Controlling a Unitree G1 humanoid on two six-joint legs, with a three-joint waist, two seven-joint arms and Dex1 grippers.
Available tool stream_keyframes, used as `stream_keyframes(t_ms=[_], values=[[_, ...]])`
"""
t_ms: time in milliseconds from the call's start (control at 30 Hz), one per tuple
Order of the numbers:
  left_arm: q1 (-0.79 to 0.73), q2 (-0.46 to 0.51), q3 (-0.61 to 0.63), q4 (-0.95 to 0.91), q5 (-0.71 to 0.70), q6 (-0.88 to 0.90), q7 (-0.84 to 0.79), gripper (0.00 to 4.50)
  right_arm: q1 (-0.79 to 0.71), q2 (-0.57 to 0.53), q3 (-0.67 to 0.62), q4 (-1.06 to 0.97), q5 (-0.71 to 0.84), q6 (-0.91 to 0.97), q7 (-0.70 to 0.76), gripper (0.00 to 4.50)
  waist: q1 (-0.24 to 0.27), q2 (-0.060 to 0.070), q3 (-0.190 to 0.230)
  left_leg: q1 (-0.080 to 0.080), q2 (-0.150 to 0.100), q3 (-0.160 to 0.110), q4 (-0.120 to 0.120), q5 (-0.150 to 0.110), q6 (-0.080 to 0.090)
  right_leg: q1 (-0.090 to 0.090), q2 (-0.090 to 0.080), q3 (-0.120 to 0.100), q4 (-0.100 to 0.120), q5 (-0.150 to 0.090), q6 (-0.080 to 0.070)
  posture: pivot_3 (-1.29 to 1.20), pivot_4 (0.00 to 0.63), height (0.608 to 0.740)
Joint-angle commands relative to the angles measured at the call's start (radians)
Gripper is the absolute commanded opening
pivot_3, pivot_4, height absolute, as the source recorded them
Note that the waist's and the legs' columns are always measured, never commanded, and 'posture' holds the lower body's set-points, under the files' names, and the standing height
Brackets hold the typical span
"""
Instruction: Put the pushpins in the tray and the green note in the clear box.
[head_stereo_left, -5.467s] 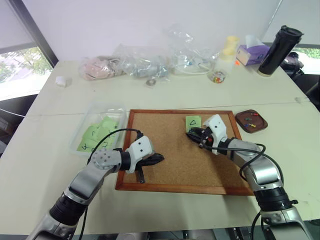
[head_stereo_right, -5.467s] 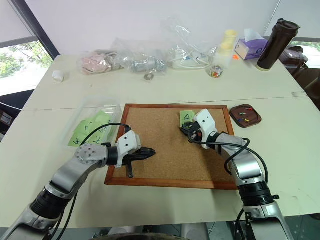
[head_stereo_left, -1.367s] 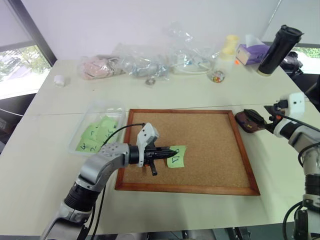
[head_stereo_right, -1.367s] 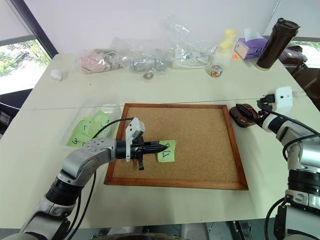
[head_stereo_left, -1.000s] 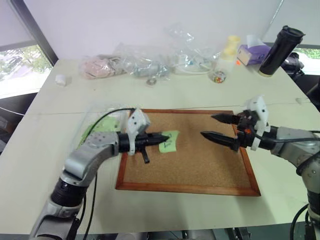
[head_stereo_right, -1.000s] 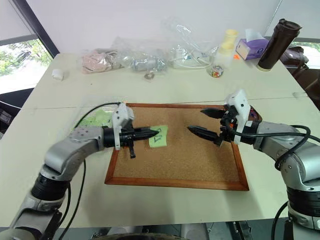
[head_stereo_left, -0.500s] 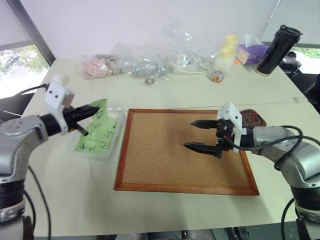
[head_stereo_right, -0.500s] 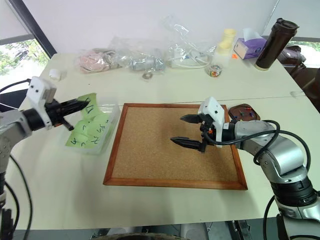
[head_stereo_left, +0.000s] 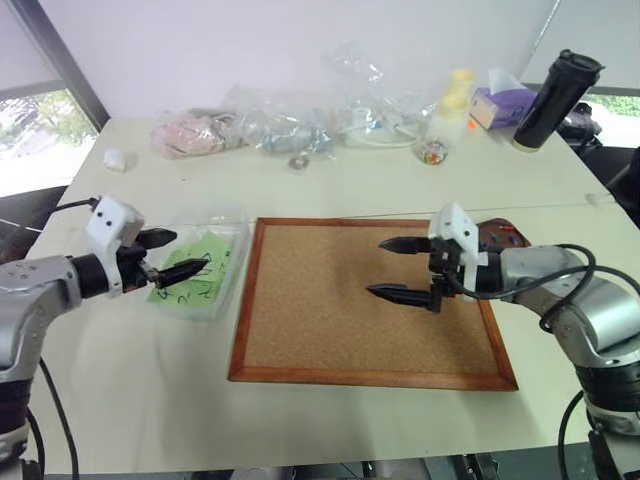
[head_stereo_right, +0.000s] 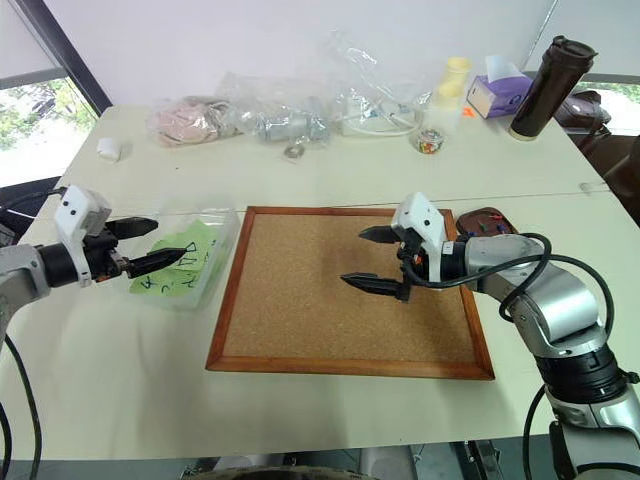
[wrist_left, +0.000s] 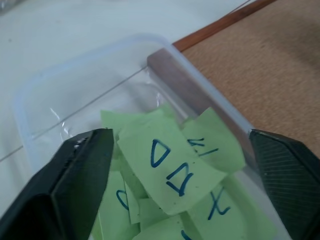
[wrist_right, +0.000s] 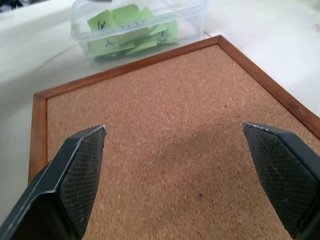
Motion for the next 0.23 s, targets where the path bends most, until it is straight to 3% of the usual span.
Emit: stream_keyframes(t_ms=[33, 233], values=[[-0.013, 0.031, 0.053, -0.111, -0.069, 0.009, -0.027, 4.47, -0.009, -0.038, -0.033, -0.048, 0.01, -0.005, 0.03, 4.5, 0.002, 0.0, 0.0, 0.0, 0.0, 0.0, 0.0, 0.0, 0.0, 0.0, 0.0, 0.0, 0.0, 0.0, 0.0, 0.0, 0.15, 0.74], [-0.036, 0.027, -0.047, -0.296, -0.163, 0.044, -0.054, 4.47, 0.012, -0.123, -0.06, -0.064, 0.008, -0.012, 0.082, 4.5, 0.002, 0.0, 0.0, 0.0, 0.0, 0.0, 0.0, 0.0, 0.0, 0.0, 0.0, 0.001, 0.0, 0.0, 0.0, 0.0, 0.15, 0.74]])
